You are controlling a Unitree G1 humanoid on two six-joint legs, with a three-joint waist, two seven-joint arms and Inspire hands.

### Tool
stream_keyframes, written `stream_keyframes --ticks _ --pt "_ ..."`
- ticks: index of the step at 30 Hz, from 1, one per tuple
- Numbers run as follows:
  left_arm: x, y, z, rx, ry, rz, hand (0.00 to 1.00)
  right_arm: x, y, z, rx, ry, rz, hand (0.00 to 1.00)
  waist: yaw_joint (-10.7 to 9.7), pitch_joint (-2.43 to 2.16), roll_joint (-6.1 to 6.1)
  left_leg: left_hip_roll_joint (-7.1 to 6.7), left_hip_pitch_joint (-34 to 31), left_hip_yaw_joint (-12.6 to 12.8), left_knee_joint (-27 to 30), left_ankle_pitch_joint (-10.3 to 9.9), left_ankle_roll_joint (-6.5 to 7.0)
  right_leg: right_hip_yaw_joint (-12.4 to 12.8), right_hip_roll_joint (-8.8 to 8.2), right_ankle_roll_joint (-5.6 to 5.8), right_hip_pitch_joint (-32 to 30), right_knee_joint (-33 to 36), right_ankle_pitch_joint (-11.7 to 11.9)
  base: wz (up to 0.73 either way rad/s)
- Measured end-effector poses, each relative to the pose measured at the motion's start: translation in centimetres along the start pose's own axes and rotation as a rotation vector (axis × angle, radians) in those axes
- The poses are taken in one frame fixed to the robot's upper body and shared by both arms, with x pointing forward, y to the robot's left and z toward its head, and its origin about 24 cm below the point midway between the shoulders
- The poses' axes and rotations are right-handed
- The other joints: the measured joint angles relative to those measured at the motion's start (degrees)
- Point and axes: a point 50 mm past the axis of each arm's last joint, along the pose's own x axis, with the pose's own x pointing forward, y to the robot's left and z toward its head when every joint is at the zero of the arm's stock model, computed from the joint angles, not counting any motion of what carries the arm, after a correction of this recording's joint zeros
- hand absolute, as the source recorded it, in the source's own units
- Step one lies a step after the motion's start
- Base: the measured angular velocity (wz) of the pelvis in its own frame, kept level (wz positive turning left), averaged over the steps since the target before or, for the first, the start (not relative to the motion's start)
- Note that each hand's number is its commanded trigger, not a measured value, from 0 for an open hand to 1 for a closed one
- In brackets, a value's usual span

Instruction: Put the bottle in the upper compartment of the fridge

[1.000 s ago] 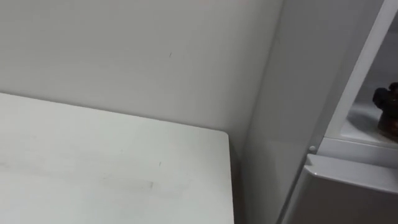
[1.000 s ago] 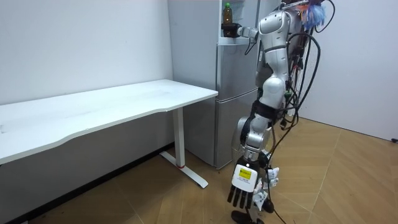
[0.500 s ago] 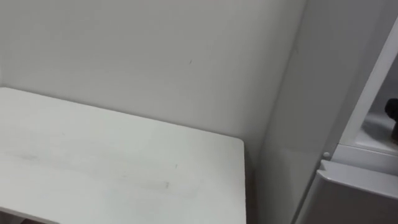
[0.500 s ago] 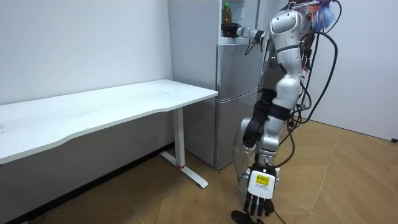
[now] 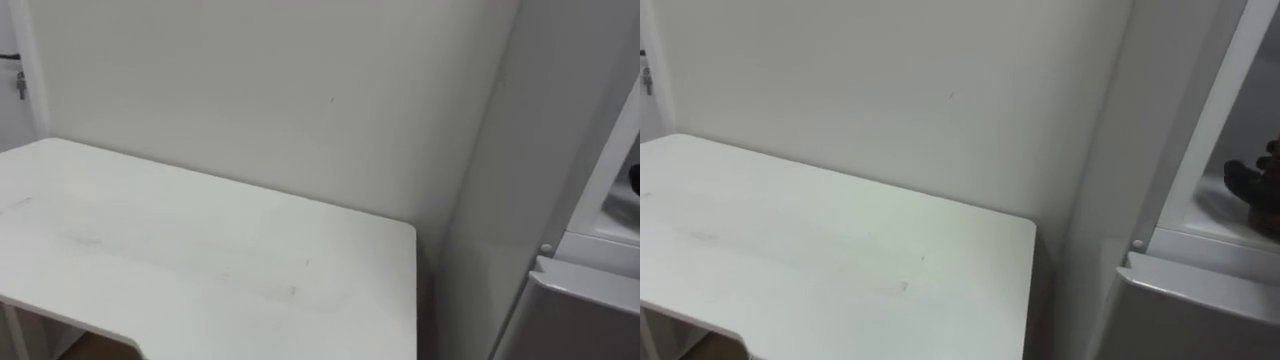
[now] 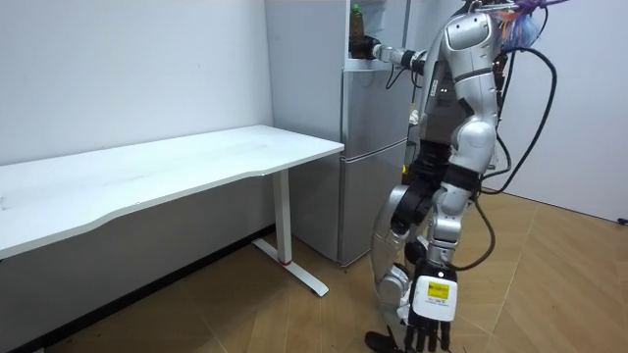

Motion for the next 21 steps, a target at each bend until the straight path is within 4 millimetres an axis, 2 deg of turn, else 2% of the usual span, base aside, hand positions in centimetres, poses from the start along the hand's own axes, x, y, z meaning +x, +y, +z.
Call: stream_keyframes --ticks 4,6,8,14,21 --pt "0.0 0.2 0.7 0.003 -0.029 0.007 0.0 0.1 -0.1 0.3 0.012 -0.023 -0.031 0.0 0.23 -0.02 0.54 -0.24 -1.67 -1.17 0.49 0.47 0.17 -0.34 -0.15 -0.04 -1.04 -0.1 0.23 0.1" --pt "-0.1 0.1 1.1 0.012 -0.043 0.003 0.0 0.1 -0.1 0.5 0.018 -0.026 -0.035 0.0 0.39 -0.02 0.53 -0.32 -1.99 -1.34 0.5 0.8 -0.12 -0.28 -0.11 0.44 -1.67 -0.75 -0.39 0.03" --pt "-0.2 0.0 1.4 0.017 -0.06 0.0 0.0 0.1 -0.1 0.5 0.025 -0.028 -0.037 0.0 0.3 -0.02 0.54 -0.39 -1.98 -1.84 0.48 1.18 -0.35 -0.56 0.04 0.29 -1.4 -1.14 -0.39 0.06" --pt "-0.3 -0.1 1.8 0.019 -0.09 -0.007 0.0 -0.2 -0.2 0.0 0.011 -0.041 -0.018 0.0 0.31 0.12 0.64 -0.39 -0.59 -1.85 -0.08 1.26 -0.37 -0.52 0.25 0.24 0.14 -2.01 -0.3 0.01" --pt "-0.3 -0.3 1.9 0.024 -0.104 -0.041 0.0 -0.3 -0.3 -0.3 -0.007 -0.042 0.014 0.0 0.1 0.36 0.22 -0.44 0.47 -1.8 -0.59 1.32 -0.29 -0.5 0.21 0.24 1.33 -2.12 -0.41 0.0"
